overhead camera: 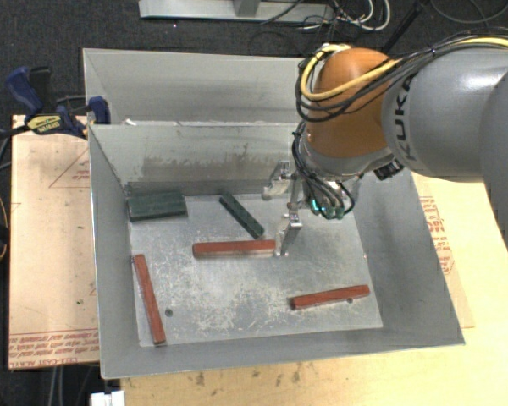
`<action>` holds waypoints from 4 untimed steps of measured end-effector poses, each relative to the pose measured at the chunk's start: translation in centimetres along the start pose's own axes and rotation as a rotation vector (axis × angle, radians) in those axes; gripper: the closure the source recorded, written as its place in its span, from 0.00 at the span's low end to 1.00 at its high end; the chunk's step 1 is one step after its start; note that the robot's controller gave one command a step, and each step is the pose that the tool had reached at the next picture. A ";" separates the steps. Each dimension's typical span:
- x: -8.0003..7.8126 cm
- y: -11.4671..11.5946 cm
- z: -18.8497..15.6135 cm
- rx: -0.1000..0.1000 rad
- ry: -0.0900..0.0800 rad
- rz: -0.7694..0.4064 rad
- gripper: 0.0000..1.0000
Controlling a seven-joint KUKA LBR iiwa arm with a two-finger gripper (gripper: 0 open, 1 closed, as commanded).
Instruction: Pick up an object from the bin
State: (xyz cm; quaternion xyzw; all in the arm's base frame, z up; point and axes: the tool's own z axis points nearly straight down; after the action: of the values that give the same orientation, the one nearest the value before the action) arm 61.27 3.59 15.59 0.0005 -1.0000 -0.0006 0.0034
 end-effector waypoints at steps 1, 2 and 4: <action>-0.2 0.0 -0.4 0.000 -0.008 0.000 0.00; 0.7 1.6 7.2 -0.002 -0.034 -0.079 1.00; 0.8 1.6 7.3 -0.002 -0.030 -0.080 0.00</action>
Offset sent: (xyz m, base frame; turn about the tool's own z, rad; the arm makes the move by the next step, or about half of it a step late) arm -0.0177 0.0147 -0.0859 -0.0822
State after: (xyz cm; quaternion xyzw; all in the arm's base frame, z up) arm 60.37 5.15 8.32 0.0407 -0.9991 -0.0017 -0.0117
